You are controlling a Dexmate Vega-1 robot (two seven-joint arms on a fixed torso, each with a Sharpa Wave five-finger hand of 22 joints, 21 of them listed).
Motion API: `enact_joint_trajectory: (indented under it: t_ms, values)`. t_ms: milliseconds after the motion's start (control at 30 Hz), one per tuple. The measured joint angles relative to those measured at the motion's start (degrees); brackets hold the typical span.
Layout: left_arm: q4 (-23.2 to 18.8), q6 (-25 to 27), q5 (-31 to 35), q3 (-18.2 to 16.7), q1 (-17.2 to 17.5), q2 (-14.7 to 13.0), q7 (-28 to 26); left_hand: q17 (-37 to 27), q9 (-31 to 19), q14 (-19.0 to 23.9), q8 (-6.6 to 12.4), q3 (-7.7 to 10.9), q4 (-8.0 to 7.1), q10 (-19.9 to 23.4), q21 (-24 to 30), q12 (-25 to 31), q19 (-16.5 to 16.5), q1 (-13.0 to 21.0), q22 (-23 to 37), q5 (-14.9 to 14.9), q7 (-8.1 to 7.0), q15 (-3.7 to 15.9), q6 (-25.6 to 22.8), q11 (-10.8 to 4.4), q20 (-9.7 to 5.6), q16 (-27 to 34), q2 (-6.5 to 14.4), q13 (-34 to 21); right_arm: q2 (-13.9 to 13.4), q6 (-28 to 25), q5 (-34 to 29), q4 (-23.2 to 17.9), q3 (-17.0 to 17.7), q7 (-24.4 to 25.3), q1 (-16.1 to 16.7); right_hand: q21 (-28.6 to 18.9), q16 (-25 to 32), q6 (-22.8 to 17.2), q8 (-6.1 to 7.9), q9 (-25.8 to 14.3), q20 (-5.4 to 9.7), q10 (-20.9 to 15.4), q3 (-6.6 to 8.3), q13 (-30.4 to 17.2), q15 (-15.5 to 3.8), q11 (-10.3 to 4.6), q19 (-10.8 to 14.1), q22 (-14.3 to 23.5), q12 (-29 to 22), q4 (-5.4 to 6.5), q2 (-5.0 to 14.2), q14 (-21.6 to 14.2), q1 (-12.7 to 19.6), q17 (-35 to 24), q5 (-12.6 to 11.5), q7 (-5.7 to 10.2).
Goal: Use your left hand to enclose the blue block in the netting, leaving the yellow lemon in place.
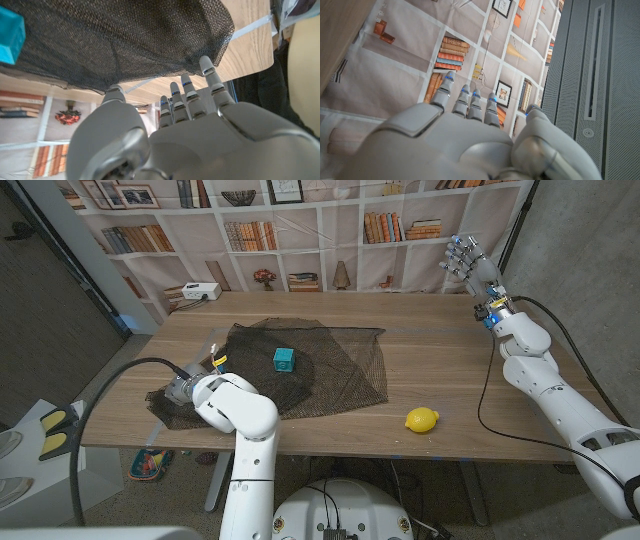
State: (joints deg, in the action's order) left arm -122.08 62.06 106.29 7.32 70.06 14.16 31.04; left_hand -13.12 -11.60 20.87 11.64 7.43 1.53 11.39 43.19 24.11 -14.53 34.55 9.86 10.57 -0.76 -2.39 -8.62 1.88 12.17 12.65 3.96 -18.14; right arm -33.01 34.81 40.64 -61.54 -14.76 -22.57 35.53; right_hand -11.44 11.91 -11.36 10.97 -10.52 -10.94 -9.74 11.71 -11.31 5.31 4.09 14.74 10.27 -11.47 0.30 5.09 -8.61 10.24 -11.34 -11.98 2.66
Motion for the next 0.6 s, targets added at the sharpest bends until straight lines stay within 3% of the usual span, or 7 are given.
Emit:
enact_joint_trajectory:
  t_ms: [133, 333, 367, 600]
  values:
    - [0.3, 4.4, -7.9, -0.4, -1.3, -0.9, -4.5, 0.3, 0.1, -0.7, -0.22, 0.52, 0.52, -0.5, -0.6, -0.8, -0.3, 0.0, 0.0, 0.0, 0.60, -0.71, 0.5, 0.47, 0.31, -0.4, 0.0, 0.1, -0.1, 0.1, -0.3, -0.2, -0.1, 0.4, -0.1, 0.0, 0.0, -0.2, 0.00, 0.0, 0.00, 0.0, 0.00, 0.0, 0.00, 0.00, 0.0, 0.0, 0.0, 0.00, 0.00, 0.0, 0.0, 0.0, 0.0, 0.22]
    - [1.6, 9.0, -16.3, -0.5, -3.7, -4.4, -8.2, 0.6, 0.2, -1.2, -0.22, 0.77, 0.77, -1.2, -1.1, -1.3, -0.3, 0.0, 0.0, 0.0, 0.96, -1.15, 0.9, 0.37, 0.31, -0.5, 0.0, 0.3, -0.2, 0.1, -0.9, -0.5, -0.3, 1.0, -0.4, 0.0, 0.0, -0.2, 0.00, 0.0, 0.00, 0.0, 0.00, 0.0, 0.00, 0.01, 0.0, 0.0, 0.0, 0.00, 0.00, 0.0, 0.0, 0.0, 0.0, 0.22]
    - [1.8, 11.2, -20.8, -0.5, -4.2, -5.1, -10.2, 0.6, 0.2, -1.2, -0.22, 0.90, 0.90, -1.3, -1.3, -1.3, -0.3, 0.0, 0.0, 0.0, 0.85, -1.21, 1.0, 0.28, 0.31, -0.5, 0.0, 0.3, -0.2, 0.1, -1.0, -0.5, -0.4, 1.1, -0.5, 0.0, 0.0, -0.2, 0.00, 0.0, 0.00, -0.2, 0.00, 0.0, 0.00, 0.21, 0.0, 0.0, 0.0, 0.00, 0.00, 0.0, 0.0, 0.0, 0.0, 0.22]
    - [3.7, 14.8, -31.7, -1.5, -6.8, -7.3, -14.7, 0.7, 0.2, -1.2, -0.43, 1.00, 1.00, -1.6, -1.3, -1.8, -0.3, 0.0, 0.1, -0.2, 1.08, -1.21, 1.4, 0.59, 0.30, -0.5, 0.0, 0.3, -0.4, 0.1, -1.4, -0.5, -0.5, 1.6, -0.7, 0.0, 0.0, -0.2, 0.00, 0.0, 0.00, -0.4, 0.00, 0.0, 0.00, 0.41, 0.0, 0.0, 0.0, 0.00, 0.00, 0.0, 0.0, 0.0, 0.0, 0.21]
